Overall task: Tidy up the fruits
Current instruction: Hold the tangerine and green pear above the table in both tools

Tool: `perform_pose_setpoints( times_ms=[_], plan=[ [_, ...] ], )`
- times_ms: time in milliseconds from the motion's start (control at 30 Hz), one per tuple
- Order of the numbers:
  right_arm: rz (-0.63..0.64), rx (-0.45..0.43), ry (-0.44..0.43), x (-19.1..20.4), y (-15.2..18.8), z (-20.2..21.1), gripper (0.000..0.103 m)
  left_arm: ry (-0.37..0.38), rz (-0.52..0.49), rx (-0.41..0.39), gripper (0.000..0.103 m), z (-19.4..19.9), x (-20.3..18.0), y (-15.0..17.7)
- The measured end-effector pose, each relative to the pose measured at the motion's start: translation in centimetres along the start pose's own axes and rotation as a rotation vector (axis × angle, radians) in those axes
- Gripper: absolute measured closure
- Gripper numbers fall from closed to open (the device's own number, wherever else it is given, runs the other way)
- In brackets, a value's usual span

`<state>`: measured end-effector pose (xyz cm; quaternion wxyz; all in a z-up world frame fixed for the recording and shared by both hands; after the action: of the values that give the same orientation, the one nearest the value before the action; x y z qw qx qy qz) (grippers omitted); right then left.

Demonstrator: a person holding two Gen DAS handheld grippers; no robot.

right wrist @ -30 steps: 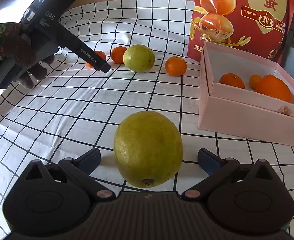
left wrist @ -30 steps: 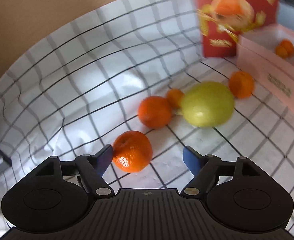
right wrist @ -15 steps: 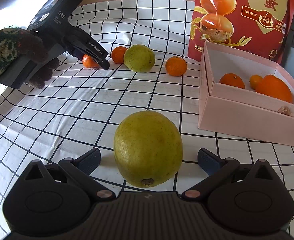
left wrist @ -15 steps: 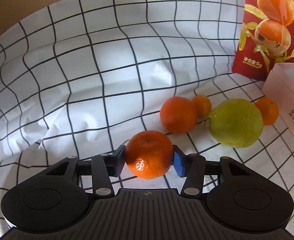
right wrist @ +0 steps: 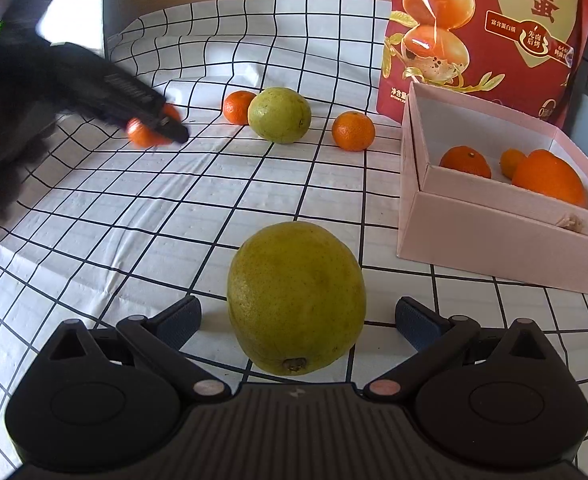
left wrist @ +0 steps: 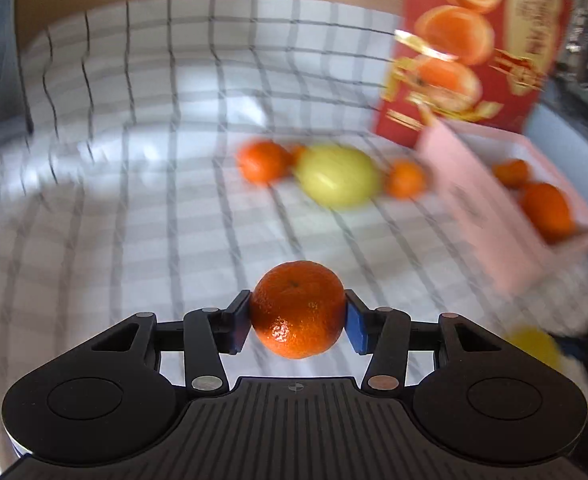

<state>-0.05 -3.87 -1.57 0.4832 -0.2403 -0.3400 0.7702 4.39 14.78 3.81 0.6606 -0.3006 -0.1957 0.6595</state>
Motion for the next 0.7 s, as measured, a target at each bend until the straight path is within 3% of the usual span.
perform_pose_setpoints(
  times_ms=[100, 233, 333, 467, 600, 700],
  plan=[
    [0.005, 0.001, -0.006, -0.1, 0.0, -0.1, 0.0, 0.027, 0.063, 0.018, 0.05, 1.4, -1.5, 3.2],
    [0.009, 0.003, -0.012, -0.2, 0.0, -0.1, 0.0, -0.041, 0.126, 0.038, 0.05, 2.4, -2.7, 6.3],
    [0.015, 0.009, -0.017, -0.2, 0.0, -0.1, 0.0, -0.091, 0.126, 0.047, 0.05, 3.0, -3.5, 7.0],
    [0.027, 0.035, -0.029, -0.2, -0.2, 0.0, 0.0, -0.102, 0.13, 0.048, 0.05, 3.2, -3.7, 7.2],
    [0.033, 0.073, -0.05, -0.8, -0.3, 0.8, 0.01, -0.106, 0.116, 0.047, 0.05, 3.2, -3.9, 7.3],
    [0.008, 0.067, -0.029, -1.7, -0.1, 1.7, 0.01, -0.109, 0.106, 0.047, 0.05, 3.2, -4.0, 7.4]
  ],
)
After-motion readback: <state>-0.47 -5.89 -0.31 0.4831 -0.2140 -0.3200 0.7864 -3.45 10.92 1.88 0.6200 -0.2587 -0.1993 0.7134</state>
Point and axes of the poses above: each gripper's, at about its wrist camera, not at the fingertips, and z roughly against the way its jaws point, x to its left, y to its underside, the point moved 1 cm from there along -z, roughly the way its jaws point, and after that the axes turned 1 degree about z, right-handed, at the moved point
